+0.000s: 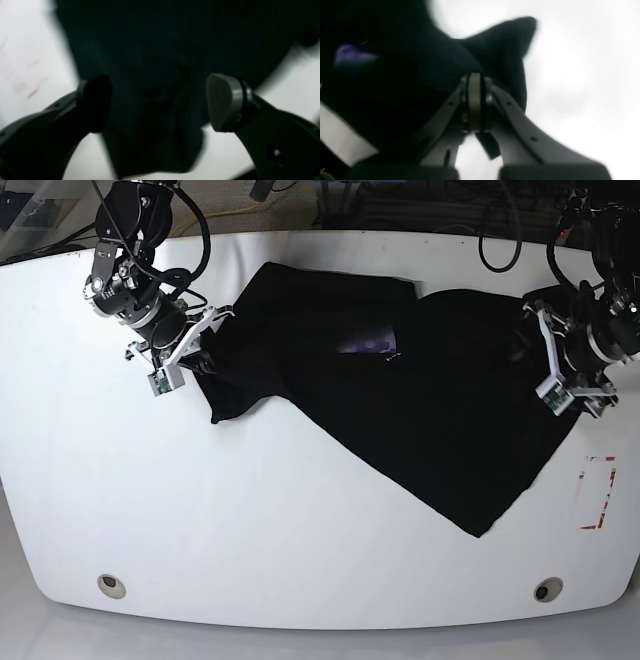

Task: Fold the T-shirt properly
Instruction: 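Release the left gripper and move it to the shirt's hanging corner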

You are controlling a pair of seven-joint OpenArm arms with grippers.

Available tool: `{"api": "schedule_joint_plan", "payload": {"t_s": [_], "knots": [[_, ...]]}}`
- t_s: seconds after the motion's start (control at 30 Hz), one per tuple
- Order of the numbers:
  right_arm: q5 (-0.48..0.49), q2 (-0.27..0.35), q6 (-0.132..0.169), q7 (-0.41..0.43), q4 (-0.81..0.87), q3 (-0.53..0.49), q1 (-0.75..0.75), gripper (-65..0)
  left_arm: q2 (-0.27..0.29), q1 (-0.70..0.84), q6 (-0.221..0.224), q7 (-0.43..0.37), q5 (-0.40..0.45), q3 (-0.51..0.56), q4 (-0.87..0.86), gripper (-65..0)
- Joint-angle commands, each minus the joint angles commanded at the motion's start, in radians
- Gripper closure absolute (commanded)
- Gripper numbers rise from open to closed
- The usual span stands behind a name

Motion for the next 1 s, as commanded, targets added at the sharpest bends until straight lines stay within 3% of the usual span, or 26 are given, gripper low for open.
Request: {"api": "schedule_joint_plan", "payload": {"t_s": [0.2, 0.27, 0.47, 0.7, 0.83, 1.0], "knots": [[0.000, 0.000, 0.000, 0.000, 0.000, 0.000, 0.000, 0.0, 0.146, -0.203, 0.000, -0.003, 0.224, -0.152, -0.149, -54.9], [0.000, 0.000, 0.000, 0.000, 0.000, 0.000, 0.000, 0.0, 0.169, -0.273, 0.000, -0.011, 0.295, -0.172, -0.222, -54.9], [0.000, -0.009, 0.000, 0.000, 0.000, 0.000, 0.002, 0.0, 0.167, -0.404, 0.000, -0.169, 0.416, -0.195, -0.491, -54.9], [0.000, -0.032, 0.000, 0.000, 0.000, 0.000, 0.002, 0.0, 0.106, -0.523, 0.000, -0.327, 0.411, -0.160, -0.838, -54.9], [0.000, -0.032, 0.002, 0.000, 0.000, 0.000, 0.002, 0.0, 0.100, -0.591, 0.000, -0.437, 0.411, -0.143, -1.028, -54.9], [0.000, -0.032, 0.002, 0.000, 0.000, 0.000, 0.002, 0.0, 0.074, -0.664, 0.000, -0.502, 0.411, -0.141, -1.215, -55.1]]}}
